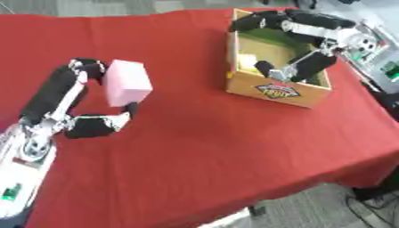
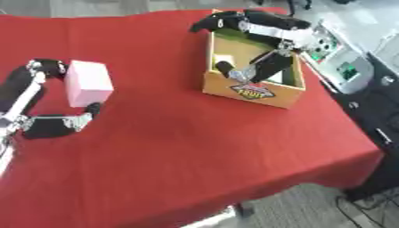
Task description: Pick up the objects with one hand, pass them to the other hand, and then place them into the box on the other side of the table.
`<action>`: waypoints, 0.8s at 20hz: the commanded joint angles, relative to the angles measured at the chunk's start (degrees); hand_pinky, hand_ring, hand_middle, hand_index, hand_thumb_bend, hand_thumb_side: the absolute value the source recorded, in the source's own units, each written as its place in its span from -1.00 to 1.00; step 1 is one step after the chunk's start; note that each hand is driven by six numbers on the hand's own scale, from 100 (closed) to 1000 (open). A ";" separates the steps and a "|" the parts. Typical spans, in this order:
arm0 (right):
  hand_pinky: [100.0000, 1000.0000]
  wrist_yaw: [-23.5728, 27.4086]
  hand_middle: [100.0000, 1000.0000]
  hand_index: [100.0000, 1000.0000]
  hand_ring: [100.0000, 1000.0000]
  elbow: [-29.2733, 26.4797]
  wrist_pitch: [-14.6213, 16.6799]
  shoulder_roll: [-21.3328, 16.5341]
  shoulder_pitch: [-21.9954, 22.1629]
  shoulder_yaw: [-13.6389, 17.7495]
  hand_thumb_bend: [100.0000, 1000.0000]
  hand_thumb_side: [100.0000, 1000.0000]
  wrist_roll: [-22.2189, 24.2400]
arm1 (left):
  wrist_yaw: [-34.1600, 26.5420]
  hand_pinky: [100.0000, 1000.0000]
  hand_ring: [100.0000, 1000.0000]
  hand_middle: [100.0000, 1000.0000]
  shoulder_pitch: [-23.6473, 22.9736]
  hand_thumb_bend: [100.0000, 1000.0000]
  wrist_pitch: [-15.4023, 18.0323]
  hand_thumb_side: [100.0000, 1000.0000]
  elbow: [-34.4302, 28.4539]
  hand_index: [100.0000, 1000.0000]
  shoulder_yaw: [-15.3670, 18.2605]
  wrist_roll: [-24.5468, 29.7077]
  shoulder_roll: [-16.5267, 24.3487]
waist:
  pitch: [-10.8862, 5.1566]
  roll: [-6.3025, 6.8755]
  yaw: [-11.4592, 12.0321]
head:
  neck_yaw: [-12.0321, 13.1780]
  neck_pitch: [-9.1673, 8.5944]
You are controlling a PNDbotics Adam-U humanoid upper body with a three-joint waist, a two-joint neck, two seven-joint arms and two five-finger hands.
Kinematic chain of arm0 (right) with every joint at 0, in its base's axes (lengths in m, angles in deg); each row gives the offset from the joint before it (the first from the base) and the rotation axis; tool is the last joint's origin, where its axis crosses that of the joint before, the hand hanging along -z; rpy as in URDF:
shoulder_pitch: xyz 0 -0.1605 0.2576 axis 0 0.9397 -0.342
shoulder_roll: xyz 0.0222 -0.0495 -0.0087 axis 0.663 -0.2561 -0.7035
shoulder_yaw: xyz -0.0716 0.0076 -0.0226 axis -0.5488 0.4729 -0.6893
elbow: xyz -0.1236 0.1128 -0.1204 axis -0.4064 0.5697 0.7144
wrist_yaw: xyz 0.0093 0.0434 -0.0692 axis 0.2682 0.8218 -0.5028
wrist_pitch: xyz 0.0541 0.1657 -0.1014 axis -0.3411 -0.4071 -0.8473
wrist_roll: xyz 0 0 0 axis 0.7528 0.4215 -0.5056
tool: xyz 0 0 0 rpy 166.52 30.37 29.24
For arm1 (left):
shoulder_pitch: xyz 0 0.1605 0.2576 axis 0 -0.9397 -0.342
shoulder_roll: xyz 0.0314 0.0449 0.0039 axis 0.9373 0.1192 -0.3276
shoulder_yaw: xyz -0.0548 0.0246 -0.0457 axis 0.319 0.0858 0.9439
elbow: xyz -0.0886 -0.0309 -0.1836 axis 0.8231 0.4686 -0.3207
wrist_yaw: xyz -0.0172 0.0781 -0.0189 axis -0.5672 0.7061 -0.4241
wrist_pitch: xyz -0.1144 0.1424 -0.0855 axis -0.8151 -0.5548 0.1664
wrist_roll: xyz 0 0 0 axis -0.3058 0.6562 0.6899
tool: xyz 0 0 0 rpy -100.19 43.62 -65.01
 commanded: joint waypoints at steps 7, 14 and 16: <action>0.91 2.30 0.87 1.00 1.00 -2.83 -2.48 -0.07 -2.12 -0.44 -1.00 -0.78 3.73 | 2.07 0.33 0.00 -0.17 2.59 -1.00 1.99 -0.63 1.92 -0.03 -0.61 -1.52 -2.77 | -0.53 0.12 0.84 | -2.76 -0.05; 0.92 3.21 0.89 1.00 1.00 -2.37 -4.31 1.15 -3.57 -0.90 -1.00 -0.78 6.83 | 3.72 0.34 0.00 -0.17 4.43 -1.00 3.69 -0.66 4.31 -0.03 -1.42 -1.83 -6.32 | -0.51 0.23 2.83 | -5.63 -0.05; 0.92 3.28 0.89 1.00 1.00 -2.00 -4.70 1.39 -3.92 -0.90 -1.00 -0.78 7.25 | 4.29 0.34 0.00 -0.17 4.66 -1.00 4.13 -0.68 5.21 -0.03 -1.52 -2.03 -7.15 | -0.49 0.24 3.44 | -6.25 -0.05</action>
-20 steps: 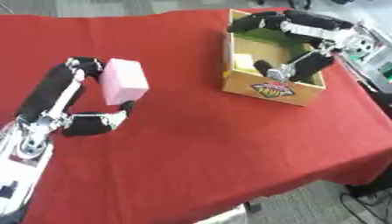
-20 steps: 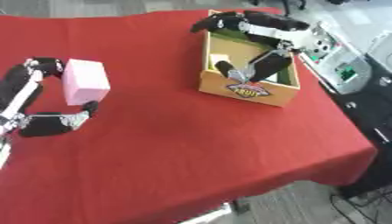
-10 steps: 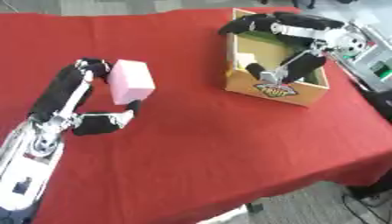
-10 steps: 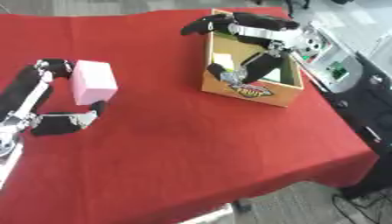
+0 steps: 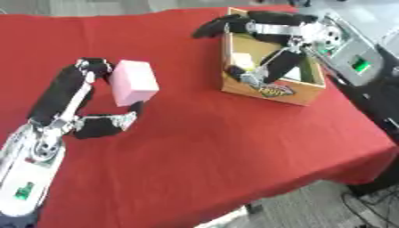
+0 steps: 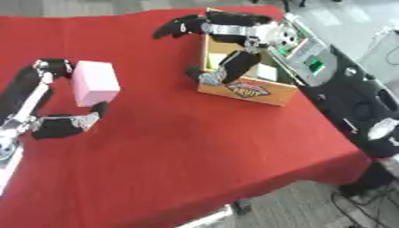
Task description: Pick up the objects with one hand, pass them to the other hand, and then place them into the box on the other side of the table.
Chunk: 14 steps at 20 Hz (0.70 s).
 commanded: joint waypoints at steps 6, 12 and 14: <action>0.93 0.34 0.90 1.00 1.00 1.13 -1.08 0.05 -1.54 0.37 -1.00 -0.78 1.86 | 2.17 0.33 0.00 -0.18 1.72 -1.00 1.50 -0.67 2.50 -0.03 0.08 -1.72 -3.22 | -0.73 -0.05 1.15 | -1.81 -0.06; 0.96 0.42 0.89 1.00 1.00 2.35 -1.71 1.09 -1.85 0.30 -1.00 -0.78 3.76 | 3.39 0.33 -0.01 -0.18 2.13 -1.00 1.71 -0.66 4.91 -0.03 0.70 -4.05 -5.09 | -0.65 -0.29 1.57 | -2.19 -0.06; 0.97 0.56 0.89 1.00 1.00 2.50 -2.14 1.33 -2.08 0.29 -1.00 -0.78 4.40 | 3.93 0.33 -0.01 -0.18 2.34 -1.00 1.80 -0.66 5.55 -0.03 0.80 -4.49 -5.64 | -0.53 -0.37 1.76 | -2.54 -0.06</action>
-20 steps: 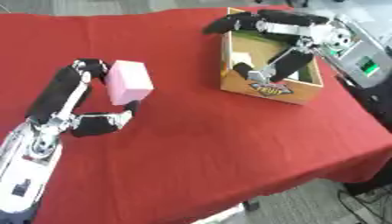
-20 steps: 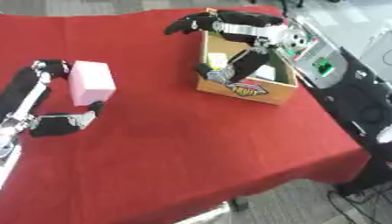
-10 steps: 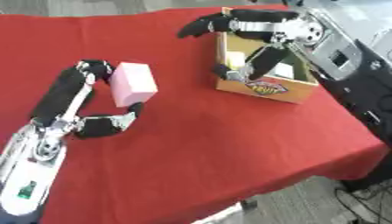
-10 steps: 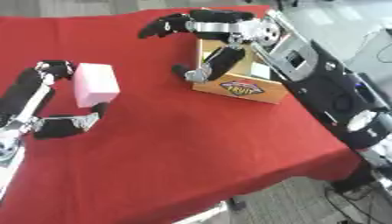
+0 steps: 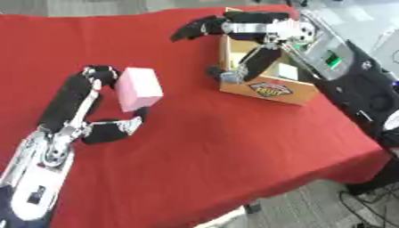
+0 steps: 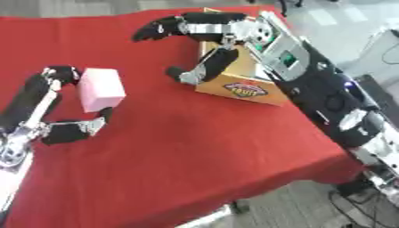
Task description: Pick up the objects with one hand, pass them to the other hand, and then place them into the box on the other side of the table.
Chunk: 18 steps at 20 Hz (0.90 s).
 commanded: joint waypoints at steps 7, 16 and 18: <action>1.00 0.29 0.89 1.00 1.00 0.63 -2.00 0.17 -1.79 0.37 -1.00 -0.78 2.70 | 1.98 0.33 -0.01 -0.19 2.16 -1.00 0.58 -0.66 1.35 -0.03 0.69 -1.81 -2.91 | -0.33 -0.23 0.72 | -1.59 -0.06; 1.00 0.38 0.88 1.00 1.00 1.14 -2.75 0.62 -2.43 0.20 -1.00 -0.78 3.69 | 3.36 0.33 0.00 -0.18 2.73 -1.00 1.61 -0.68 1.76 -0.02 0.24 -1.96 -4.70 | -0.31 -0.19 1.22 | -2.79 -0.06; 1.00 0.28 0.87 1.00 1.00 1.41 -3.28 0.81 -2.58 0.22 -1.00 -0.78 3.75 | 3.57 0.33 0.00 -0.18 2.82 -1.00 1.80 -0.67 1.87 -0.02 0.18 -1.97 -5.14 | -0.34 -0.21 1.33 | -2.97 -0.06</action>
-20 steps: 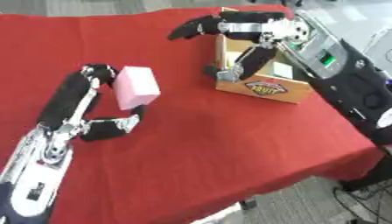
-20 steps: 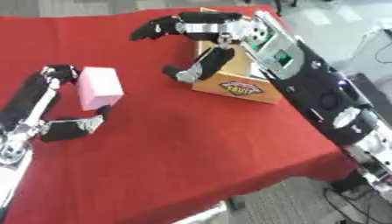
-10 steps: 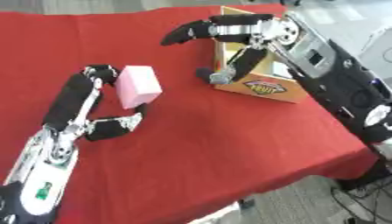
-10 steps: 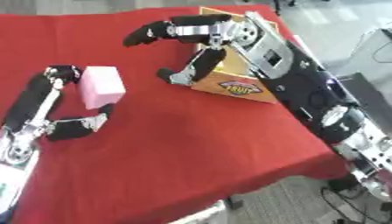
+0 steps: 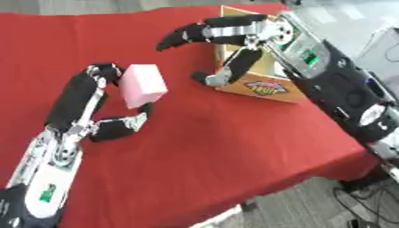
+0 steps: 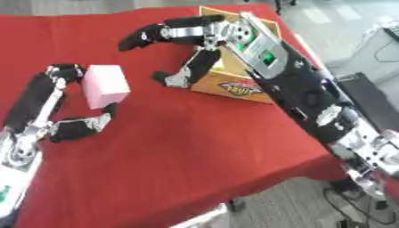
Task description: Pick up the objects with one hand, pass them to the other hand, and then place them into the box on the other side of the table.
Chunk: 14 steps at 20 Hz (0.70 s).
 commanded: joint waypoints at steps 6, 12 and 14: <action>1.00 0.06 0.88 1.00 1.00 -0.13 -1.26 -1.26 -1.07 0.80 -1.00 -0.69 -1.86 | 1.03 0.33 0.00 -0.18 1.39 -1.00 0.89 -0.71 -0.59 -0.01 -0.35 -0.08 -1.50 | -0.92 -0.03 -0.11 | -0.39 -0.06; 1.00 1.83 0.93 1.00 1.00 -3.11 -2.34 -2.56 -0.93 -0.09 -1.00 -0.78 -3.75 | 1.92 0.33 -0.01 -0.19 1.12 -1.00 0.71 -0.70 0.68 -0.01 0.10 -1.20 -1.84 | -1.16 -0.36 -0.80 | -0.09 -0.06; 1.00 2.21 0.94 1.00 1.00 -3.53 -3.50 -2.48 -1.04 -0.36 -1.00 -0.74 -3.47 | 2.16 0.32 -0.01 -0.19 1.09 -1.00 0.69 -0.69 1.08 -0.01 0.16 -1.62 -2.25 | -1.26 -0.35 -0.83 | -0.42 -0.06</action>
